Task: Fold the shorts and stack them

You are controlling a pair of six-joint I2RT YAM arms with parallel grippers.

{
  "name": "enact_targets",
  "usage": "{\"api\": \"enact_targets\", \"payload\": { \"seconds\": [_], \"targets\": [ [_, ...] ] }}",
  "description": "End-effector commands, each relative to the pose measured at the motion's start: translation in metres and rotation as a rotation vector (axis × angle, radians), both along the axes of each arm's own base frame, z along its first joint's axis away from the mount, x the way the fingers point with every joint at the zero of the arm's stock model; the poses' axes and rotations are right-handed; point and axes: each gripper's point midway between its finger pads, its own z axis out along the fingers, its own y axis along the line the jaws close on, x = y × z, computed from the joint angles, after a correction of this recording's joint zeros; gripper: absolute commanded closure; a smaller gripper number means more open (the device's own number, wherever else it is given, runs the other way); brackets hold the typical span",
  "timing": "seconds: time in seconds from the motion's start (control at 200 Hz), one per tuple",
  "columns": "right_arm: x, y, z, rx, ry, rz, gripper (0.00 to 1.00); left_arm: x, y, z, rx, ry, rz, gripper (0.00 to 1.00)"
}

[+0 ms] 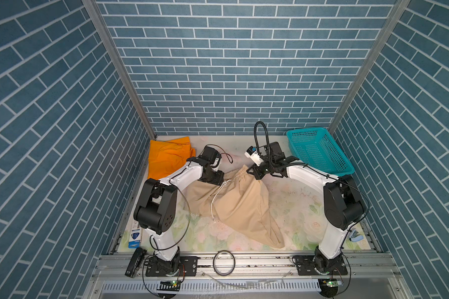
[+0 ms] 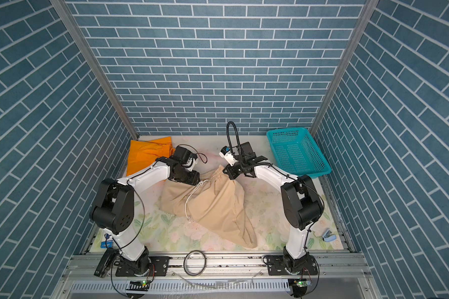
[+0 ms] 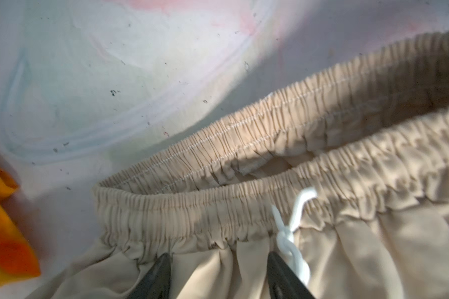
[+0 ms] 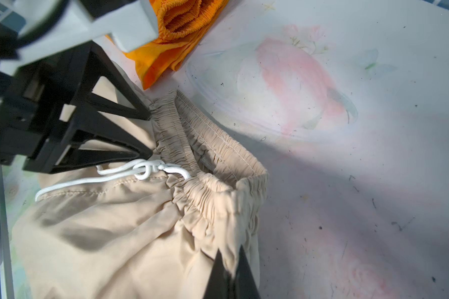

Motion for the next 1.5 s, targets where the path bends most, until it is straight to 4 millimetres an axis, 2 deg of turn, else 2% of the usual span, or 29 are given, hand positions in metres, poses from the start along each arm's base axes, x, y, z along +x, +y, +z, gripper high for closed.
{"api": "enact_targets", "payload": {
  "seconds": [0.0, 0.13, 0.21, 0.405, 0.675, 1.01, 1.155, 1.21, 1.26, 1.275, 1.335, 1.405, 1.495],
  "targets": [
    [-0.004, -0.001, -0.008, 0.007, 0.060, -0.015, 1.00, 0.025, 0.006, 0.000, 0.066, -0.045, 0.013, 0.39],
    [-0.007, -0.001, -0.009, 0.015, 0.062, -0.014, 1.00, 0.046, -0.007, 0.018, 0.036, -0.090, -0.029, 0.38],
    [-0.008, 0.000, -0.010, 0.022, 0.068, -0.012, 1.00, 0.054, -0.014, 0.020, 0.025, -0.100, -0.056, 0.37],
    [-0.010, -0.001, -0.012, 0.026, 0.073, -0.015, 1.00, 0.047, -0.002, -0.012, 0.112, 0.009, -0.047, 0.38],
    [-0.009, 0.000, -0.015, 0.024, 0.077, -0.014, 1.00, 0.030, 0.000, -0.044, 0.125, 0.124, -0.047, 0.40],
    [-0.007, -0.004, -0.017, 0.011, 0.064, -0.036, 1.00, 0.014, -0.002, -0.068, 0.097, 0.225, -0.004, 0.41],
    [-0.002, -0.005, -0.016, 0.014, 0.052, -0.053, 1.00, 0.005, -0.006, -0.076, 0.062, 0.247, 0.000, 0.63],
    [0.000, -0.006, -0.014, 0.015, 0.046, -0.061, 1.00, 0.005, -0.009, -0.075, 0.042, 0.251, -0.003, 0.80],
    [0.002, -0.006, -0.011, 0.020, 0.038, -0.067, 1.00, 0.005, -0.012, -0.073, 0.024, 0.247, -0.007, 0.97],
    [0.003, -0.006, -0.010, 0.021, 0.036, -0.069, 1.00, 0.006, -0.013, -0.071, 0.019, 0.244, -0.009, 1.00],
    [0.006, -0.007, -0.005, 0.026, 0.022, -0.074, 1.00, 0.011, -0.017, -0.059, 0.000, 0.224, -0.015, 1.00],
    [0.010, -0.007, 0.004, 0.035, 0.001, -0.079, 1.00, 0.021, -0.019, -0.036, -0.020, 0.180, -0.023, 1.00],
    [0.015, -0.008, 0.018, 0.053, -0.028, -0.083, 1.00, 0.035, -0.024, 0.010, -0.092, 0.079, -0.033, 1.00]
  ]
}}
